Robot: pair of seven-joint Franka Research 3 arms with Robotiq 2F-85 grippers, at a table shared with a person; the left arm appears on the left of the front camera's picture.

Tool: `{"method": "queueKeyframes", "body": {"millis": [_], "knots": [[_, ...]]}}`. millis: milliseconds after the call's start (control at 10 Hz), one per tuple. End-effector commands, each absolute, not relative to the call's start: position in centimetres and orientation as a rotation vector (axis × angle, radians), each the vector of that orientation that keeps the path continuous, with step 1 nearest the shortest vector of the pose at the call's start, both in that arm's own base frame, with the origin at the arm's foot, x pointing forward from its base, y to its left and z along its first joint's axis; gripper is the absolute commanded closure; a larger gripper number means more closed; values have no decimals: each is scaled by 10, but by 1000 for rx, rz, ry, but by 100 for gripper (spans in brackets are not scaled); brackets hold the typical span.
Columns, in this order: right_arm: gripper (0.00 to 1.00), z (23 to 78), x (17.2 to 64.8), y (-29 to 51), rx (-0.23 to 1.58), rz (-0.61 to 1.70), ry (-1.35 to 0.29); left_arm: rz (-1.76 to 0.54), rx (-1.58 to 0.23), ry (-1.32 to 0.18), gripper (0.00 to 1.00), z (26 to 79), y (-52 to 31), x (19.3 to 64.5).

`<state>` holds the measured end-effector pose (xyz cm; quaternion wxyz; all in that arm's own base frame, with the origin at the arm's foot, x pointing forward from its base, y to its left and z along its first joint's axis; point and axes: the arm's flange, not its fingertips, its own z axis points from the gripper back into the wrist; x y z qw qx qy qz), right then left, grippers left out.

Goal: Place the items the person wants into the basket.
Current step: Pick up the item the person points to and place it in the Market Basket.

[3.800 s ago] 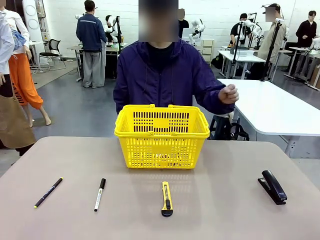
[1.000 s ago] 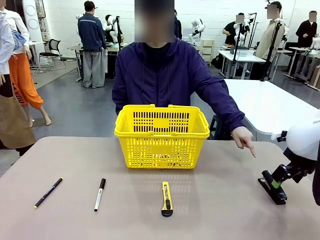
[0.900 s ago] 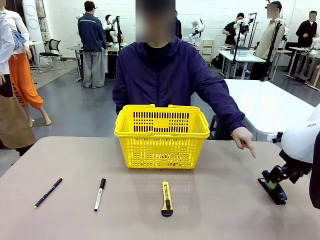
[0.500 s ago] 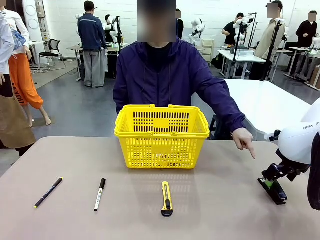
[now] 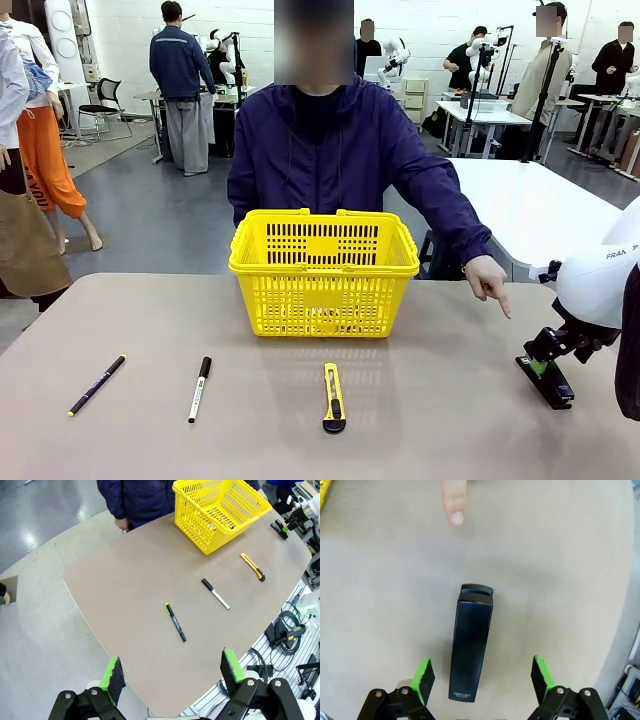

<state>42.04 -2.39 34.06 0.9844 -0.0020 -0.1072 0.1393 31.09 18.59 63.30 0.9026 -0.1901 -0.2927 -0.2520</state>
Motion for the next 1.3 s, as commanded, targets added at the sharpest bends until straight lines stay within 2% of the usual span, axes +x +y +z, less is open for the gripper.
{"method": "queueKeyframes", "body": {"millis": [0, 300, 800, 900, 1000, 1100, 1200], "knots": [[0, 341, 420, -24, -4, 280, -216, -532, -408, -616, 0, 633, 187, 310], [0, 323, 437, -20, -67, 176, -235, -532, -408, -616, 0, 633, 187, 310], [0, 320, 447, -16, -22, 183, -278, -532, -408, -616, 0, 633, 187, 310], [7, 320, 447, -17, 2, 189, -291, -532, -408, -616, 0, 633, 187, 310], [59, 320, 447, -16, 0, 186, -284, -532, -408, -616, 0, 633, 187, 310], [66, 320, 447, -17, 0, 176, -287, -532, -408, -616, 0, 633, 187, 310], [100, 320, 447, -17, 2, 172, -286, -532, -408, -616, 0, 633, 187, 310]]}}
